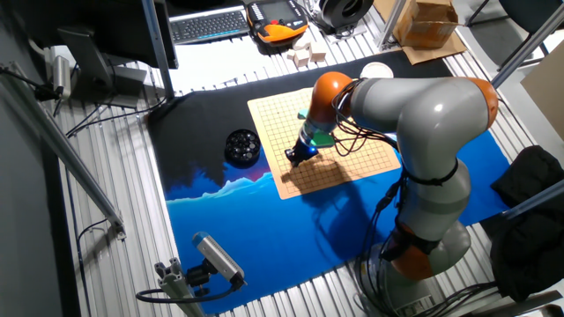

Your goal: Play the first move as black on the 3-4 point in the upper right corner of the Go board

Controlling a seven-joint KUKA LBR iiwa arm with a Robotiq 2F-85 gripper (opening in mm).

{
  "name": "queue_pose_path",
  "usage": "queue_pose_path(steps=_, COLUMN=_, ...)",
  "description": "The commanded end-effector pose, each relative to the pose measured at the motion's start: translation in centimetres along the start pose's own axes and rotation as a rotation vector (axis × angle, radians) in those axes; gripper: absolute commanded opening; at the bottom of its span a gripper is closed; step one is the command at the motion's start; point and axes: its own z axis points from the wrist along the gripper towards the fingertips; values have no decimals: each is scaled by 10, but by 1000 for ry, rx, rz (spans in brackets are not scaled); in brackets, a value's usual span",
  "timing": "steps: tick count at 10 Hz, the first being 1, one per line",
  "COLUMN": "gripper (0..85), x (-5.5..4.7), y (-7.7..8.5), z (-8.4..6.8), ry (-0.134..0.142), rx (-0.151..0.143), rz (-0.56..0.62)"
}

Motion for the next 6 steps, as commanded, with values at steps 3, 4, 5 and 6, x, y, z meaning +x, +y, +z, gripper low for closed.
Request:
queue_pose_path(steps=3, gripper=0, x=2, y=0, z=2, ry=-2, rx=9, rz=2)
queue_pose_path(steps=4, gripper=0, x=3, y=0, z=3, ry=-5, rx=9, rz=-4)
queue_pose_path(steps=5, gripper=0, x=4, y=0, z=4, ry=6, rx=8, rz=-4)
queue_pose_path(steps=6, gripper=0, x=5, y=1, z=6, ry=7, rx=5, rz=-3)
